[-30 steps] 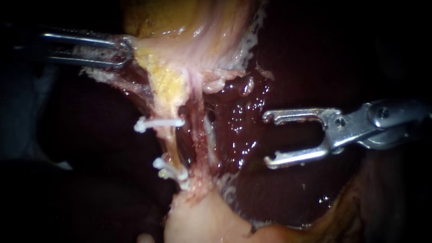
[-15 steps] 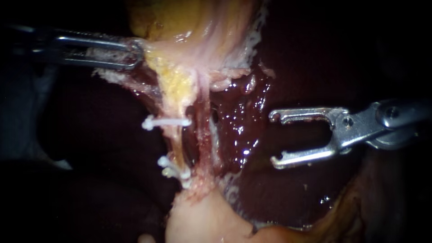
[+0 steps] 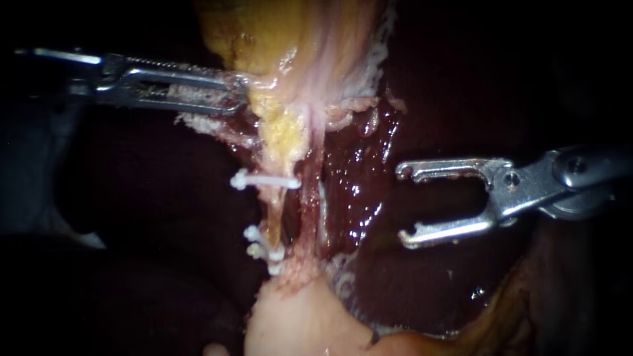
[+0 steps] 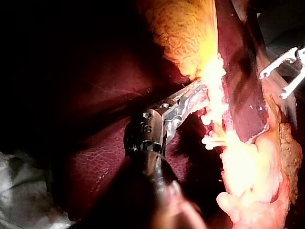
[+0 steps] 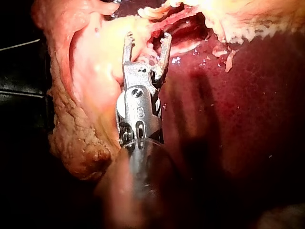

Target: Going back third clip left tube

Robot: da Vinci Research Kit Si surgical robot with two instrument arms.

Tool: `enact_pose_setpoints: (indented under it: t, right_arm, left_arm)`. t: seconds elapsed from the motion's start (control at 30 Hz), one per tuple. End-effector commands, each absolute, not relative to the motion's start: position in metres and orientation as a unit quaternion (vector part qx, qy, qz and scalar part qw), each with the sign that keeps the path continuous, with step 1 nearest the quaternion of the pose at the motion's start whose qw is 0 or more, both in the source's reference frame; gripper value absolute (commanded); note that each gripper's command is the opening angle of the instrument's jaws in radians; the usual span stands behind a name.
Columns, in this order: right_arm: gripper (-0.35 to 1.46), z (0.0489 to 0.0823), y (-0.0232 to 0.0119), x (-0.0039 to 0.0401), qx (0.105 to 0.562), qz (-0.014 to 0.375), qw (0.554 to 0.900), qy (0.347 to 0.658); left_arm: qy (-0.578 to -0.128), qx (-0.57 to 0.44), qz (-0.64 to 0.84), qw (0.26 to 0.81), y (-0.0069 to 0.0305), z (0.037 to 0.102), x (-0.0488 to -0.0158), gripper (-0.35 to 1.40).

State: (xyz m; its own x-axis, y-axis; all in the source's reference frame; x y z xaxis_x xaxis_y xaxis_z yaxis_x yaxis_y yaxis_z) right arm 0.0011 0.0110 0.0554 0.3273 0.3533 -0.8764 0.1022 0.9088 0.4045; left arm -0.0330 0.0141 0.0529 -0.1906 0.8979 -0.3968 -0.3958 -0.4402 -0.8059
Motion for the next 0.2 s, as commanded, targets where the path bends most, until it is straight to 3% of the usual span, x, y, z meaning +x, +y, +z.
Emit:
enact_pose_setpoints:
  t: [0.03, 0.2]
  right_arm:
    - [0.50, 0.0554, 0.0110, 0.0011, 0.198, 0.080, 0.790, 0.575]
    - [0.50, 0.0554, 0.0110, 0.0011, 0.198, 0.080, 0.790, 0.575]
  left_arm:
    - [-0.279, -0.450, 0.719, 0.450, 0.0141, 0.0529, -0.0330, -0.35]
    - [-0.279, -0.450, 0.719, 0.449, 0.0141, 0.0529, -0.0329, -0.35]
